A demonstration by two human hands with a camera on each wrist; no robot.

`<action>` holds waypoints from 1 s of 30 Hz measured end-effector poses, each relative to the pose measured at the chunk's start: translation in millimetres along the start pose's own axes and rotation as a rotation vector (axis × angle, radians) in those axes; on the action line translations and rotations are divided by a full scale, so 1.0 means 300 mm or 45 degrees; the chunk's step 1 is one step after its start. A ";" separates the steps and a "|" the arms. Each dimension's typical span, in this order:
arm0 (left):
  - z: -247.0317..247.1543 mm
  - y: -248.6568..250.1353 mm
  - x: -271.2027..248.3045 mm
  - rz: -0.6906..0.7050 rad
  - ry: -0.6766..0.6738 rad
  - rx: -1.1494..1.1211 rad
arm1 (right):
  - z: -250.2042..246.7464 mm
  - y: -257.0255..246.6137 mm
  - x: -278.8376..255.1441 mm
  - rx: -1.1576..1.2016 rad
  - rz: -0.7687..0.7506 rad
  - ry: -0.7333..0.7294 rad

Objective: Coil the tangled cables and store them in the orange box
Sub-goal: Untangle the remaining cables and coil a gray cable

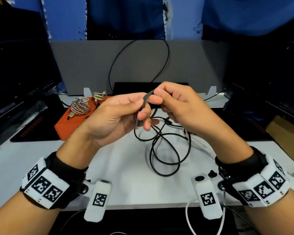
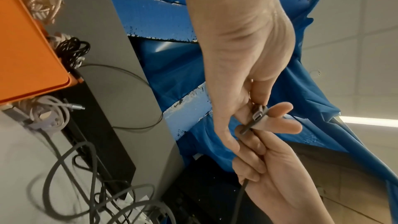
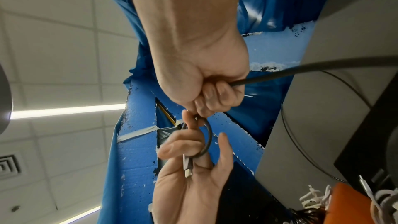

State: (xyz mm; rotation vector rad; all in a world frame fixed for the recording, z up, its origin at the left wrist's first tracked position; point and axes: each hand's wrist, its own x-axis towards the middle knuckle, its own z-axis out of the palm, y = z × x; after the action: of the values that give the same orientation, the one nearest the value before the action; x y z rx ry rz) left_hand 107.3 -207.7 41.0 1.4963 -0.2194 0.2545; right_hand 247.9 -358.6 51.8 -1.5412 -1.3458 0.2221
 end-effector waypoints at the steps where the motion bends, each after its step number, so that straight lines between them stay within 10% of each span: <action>1: 0.003 0.002 0.001 -0.032 0.031 -0.008 | -0.002 -0.002 0.000 -0.017 0.000 -0.006; 19: 0.022 0.053 -0.006 0.087 0.260 -0.231 | 0.010 0.008 0.013 0.025 -0.099 0.216; 23: -0.014 0.092 -0.014 0.270 0.472 -0.240 | 0.016 0.057 0.011 -0.280 0.167 -0.173; 30: -0.029 0.028 0.007 0.225 0.541 0.734 | 0.071 -0.019 -0.038 -0.477 0.162 -0.822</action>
State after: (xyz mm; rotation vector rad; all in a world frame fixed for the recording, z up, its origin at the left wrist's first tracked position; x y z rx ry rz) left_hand 106.8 -198.4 49.2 1.9461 0.0748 0.8210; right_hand 225.6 -356.8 41.2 -1.9676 -1.8660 0.6151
